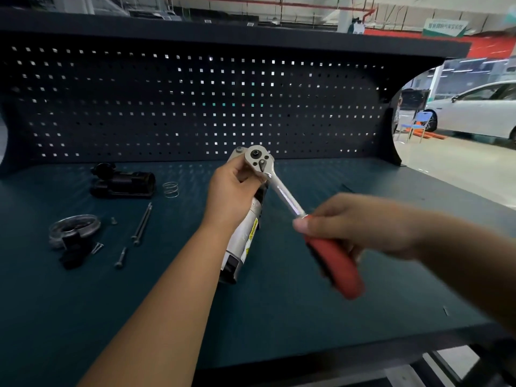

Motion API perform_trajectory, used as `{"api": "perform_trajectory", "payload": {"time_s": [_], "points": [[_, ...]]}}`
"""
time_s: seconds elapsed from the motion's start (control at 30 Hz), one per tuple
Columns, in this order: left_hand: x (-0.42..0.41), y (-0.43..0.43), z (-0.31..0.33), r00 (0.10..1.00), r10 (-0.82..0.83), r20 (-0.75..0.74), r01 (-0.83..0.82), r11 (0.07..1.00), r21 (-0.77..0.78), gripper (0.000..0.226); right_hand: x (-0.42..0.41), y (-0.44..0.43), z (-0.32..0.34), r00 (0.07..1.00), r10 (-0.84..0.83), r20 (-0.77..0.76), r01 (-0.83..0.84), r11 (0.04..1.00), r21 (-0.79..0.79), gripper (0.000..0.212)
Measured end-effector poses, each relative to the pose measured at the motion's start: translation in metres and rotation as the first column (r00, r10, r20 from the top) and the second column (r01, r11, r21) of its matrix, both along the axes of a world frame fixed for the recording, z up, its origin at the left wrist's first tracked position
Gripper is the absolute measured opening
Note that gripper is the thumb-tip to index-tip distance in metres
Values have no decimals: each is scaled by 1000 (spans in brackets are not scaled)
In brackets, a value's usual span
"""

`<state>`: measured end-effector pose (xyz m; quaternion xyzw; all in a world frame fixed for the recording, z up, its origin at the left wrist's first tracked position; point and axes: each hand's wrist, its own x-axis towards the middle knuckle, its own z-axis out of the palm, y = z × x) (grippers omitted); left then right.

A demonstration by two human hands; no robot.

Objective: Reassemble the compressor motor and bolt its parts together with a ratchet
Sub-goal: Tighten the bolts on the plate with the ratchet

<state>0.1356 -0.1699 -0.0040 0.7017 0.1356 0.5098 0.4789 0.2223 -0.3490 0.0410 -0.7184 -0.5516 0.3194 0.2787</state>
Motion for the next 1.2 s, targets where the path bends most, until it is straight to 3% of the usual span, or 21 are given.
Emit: {"api": "perform_trajectory", "payload": {"time_s": [0.1, 0.17, 0.3, 0.37, 0.47, 0.57, 0.63, 0.7, 0.8, 0.87, 0.93, 1.03, 1.13, 1.2], "points": [[3, -4, 0, 998, -35, 46, 37, 998, -43, 27, -37, 9, -27, 960, -9, -279, 40, 994, 105, 40], [5, -8, 2, 994, -56, 94, 63, 995, -71, 12, -53, 19, -39, 916, 12, -401, 55, 986, 156, 38], [1, -10, 3, 995, -58, 85, 64, 995, -75, 10, -53, 26, -42, 906, 24, -422, 39, 989, 140, 36], [0, -7, 0, 999, -19, 42, 20, 999, -33, 29, -33, 19, -32, 937, 10, -348, 6, 999, 46, 35], [-1, -5, 0, 999, 33, -10, -33, 999, 3, 27, 11, 9, 0, 982, 9, -191, -49, 978, -202, 39], [-1, -7, 2, 999, 42, -23, -41, 998, 38, 25, 48, 11, 47, 994, -1, 114, 35, 955, -295, 41], [-3, -8, 3, 1000, 3, 8, -3, 999, 52, 22, 64, 17, 78, 932, -45, 361, 134, 965, -224, 46], [-2, -9, 4, 999, -23, 26, 22, 999, 45, 20, 75, 24, 100, 788, -135, 601, 182, 983, -17, 56], [-1, -8, 2, 999, -9, 35, 8, 999, 42, 19, 82, 36, 103, 612, -245, 752, 6, 952, 305, 67], [-1, -7, 2, 999, -10, 41, 8, 999, 38, 20, 82, 34, 94, 593, -250, 765, -26, 944, 328, 67], [-2, -7, 2, 999, -15, 31, 13, 999, 44, 20, 79, 24, 82, 573, -189, 797, 31, 977, 210, 71], [-2, -8, 3, 1000, 20, -18, -19, 997, 80, 21, 65, 3, 56, 734, -144, 664, 151, 987, 48, 72], [-3, -8, 3, 997, 63, -48, -58, 994, 97, 26, 24, -6, 19, 966, -89, 243, 106, 993, -57, 58], [-2, -8, 2, 997, 66, -46, -63, 995, 73, 25, -6, 0, -4, 998, -66, 11, 66, 998, -19, 51]]}}
